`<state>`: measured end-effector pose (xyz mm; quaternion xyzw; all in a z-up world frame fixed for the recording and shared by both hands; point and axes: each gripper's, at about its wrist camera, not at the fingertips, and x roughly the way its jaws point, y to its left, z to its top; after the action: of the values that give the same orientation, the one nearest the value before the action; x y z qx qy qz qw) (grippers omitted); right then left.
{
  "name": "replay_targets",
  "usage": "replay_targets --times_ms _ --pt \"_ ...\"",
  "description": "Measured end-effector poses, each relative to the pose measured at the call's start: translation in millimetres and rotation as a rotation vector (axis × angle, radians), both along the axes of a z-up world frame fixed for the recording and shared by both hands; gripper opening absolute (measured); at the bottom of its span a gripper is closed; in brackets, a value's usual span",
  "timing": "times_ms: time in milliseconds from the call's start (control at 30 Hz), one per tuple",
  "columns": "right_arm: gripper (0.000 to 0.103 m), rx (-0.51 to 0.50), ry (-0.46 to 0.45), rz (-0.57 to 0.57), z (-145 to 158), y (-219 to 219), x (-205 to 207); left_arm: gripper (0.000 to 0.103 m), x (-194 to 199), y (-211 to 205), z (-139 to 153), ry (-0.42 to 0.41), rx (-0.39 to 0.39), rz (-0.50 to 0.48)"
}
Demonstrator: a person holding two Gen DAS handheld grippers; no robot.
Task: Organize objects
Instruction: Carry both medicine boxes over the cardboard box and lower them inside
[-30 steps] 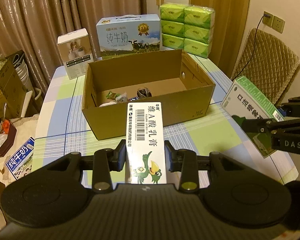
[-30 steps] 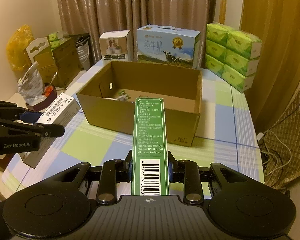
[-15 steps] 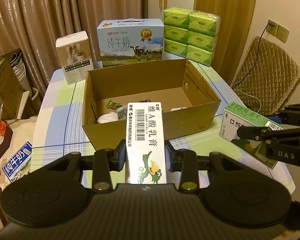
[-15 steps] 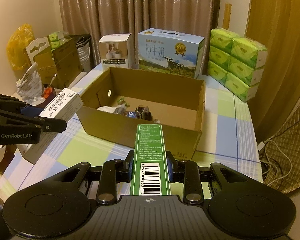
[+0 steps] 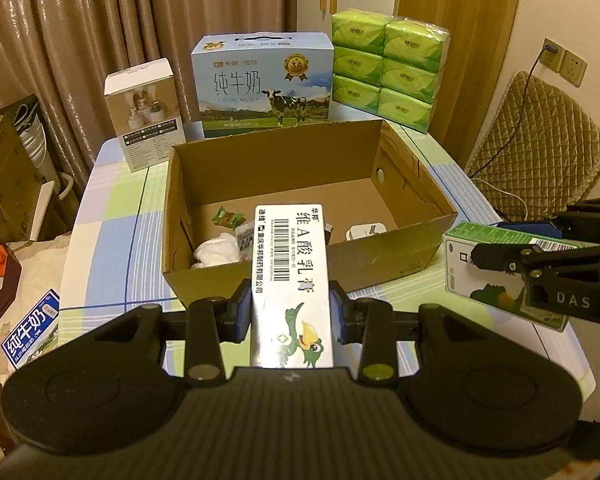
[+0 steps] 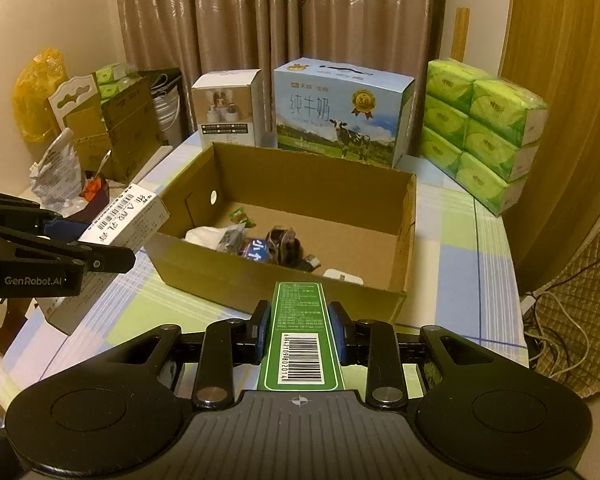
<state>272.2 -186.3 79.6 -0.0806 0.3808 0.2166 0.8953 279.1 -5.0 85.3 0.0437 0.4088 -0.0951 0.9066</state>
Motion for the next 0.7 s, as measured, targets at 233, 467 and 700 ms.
replay_targets --times_ms 233,467,700 --pt "0.027 -0.003 -0.001 -0.001 1.7 0.1 12.4 0.033 17.0 -1.3 -3.4 0.014 -0.02 -0.002" --pt "0.027 -0.003 -0.001 -0.006 2.4 -0.7 29.7 0.033 31.2 -4.3 -7.7 0.027 -0.021 -0.007" --pt "0.027 -0.008 -0.013 -0.001 5.2 1.8 41.3 0.033 45.9 -6.1 -7.5 0.032 -0.021 -0.012"
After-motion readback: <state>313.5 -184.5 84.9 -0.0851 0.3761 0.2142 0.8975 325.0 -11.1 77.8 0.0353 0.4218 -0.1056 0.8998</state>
